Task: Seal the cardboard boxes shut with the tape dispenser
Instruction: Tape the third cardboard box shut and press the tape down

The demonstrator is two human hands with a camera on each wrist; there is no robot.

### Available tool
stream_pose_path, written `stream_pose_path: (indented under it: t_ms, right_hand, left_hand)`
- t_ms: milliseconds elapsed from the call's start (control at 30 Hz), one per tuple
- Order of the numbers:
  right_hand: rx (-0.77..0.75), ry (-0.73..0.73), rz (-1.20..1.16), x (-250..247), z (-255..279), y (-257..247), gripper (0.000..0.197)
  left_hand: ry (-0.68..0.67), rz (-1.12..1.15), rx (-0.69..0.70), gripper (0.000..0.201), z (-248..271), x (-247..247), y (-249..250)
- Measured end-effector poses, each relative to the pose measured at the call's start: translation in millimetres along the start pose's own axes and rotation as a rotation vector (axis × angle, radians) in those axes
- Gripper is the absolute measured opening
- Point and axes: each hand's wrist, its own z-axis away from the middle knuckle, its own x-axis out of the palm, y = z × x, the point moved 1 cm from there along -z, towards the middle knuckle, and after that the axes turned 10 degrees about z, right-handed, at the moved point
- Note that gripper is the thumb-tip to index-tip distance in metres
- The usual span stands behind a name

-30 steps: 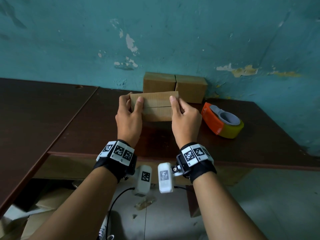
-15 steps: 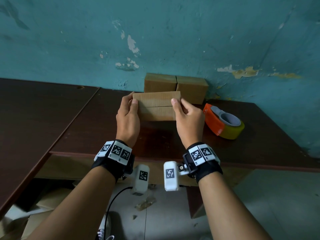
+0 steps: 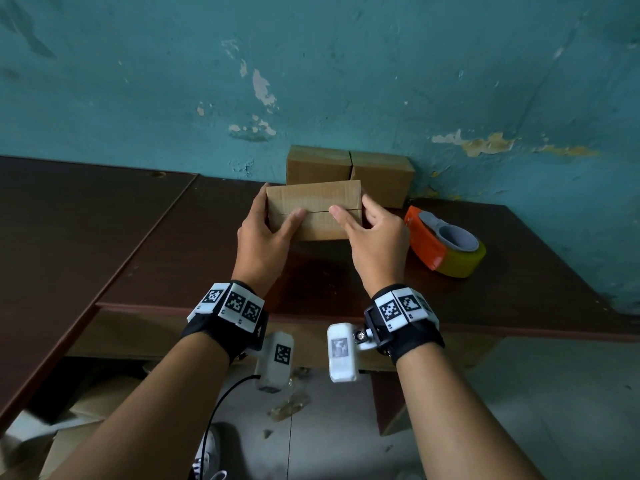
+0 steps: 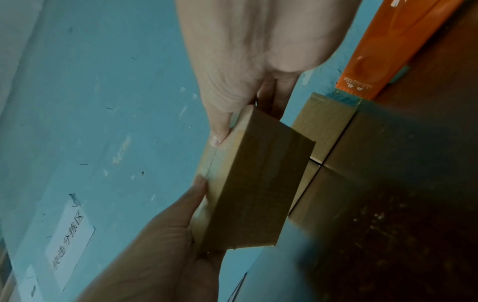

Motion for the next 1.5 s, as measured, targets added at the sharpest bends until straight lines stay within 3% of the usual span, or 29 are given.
stream_pose_path:
  t_ms: [167,267,400,633,767,1000,1167,1367,1500]
  right_hand:
    - [-0.012,0.002,0.108,4,2,0,0.079]
    - [0.015,0.002,0.072,-1,0,-3,0.070]
    - [0.058,-0.018,-0.004,-8,-6,0,0.043]
    - [0.160,-0.062,-0.177,-11,-14,3,0.040]
    - [0.209,-0.093,-0.250,-11,-18,7,0.044]
    - [0.200,-0.023,-0.156,-16,-28,23,0.024]
    - [0.146,-0.043,-0.048,-23,-33,22,0.029]
    - [0.236,-0.208,-0.015,-19,-39,27,0.045]
    - [0.263,-0.305,-0.022,-18,-41,29,0.057]
  left_hand:
    - [0.040,-0.082,-0.028,0.087,2,3,-6]
    - [0.025,-0.055,-0.018,0.080,2,4,-2]
    - [0.019,0.111,-0.065,0.061,-5,2,-6]
    - [0.091,0.303,-0.114,0.048,-5,-2,6]
    - [0.042,0.317,-0.099,0.046,-6,-4,6]
    - [-0.105,0.269,-0.118,0.046,-3,0,3]
    - [-0.172,0.265,-0.190,0.041,1,4,2]
    - [-0.201,0.117,-0.164,0.041,6,9,-1]
    - [-0.180,0.110,-0.217,0.034,6,9,0]
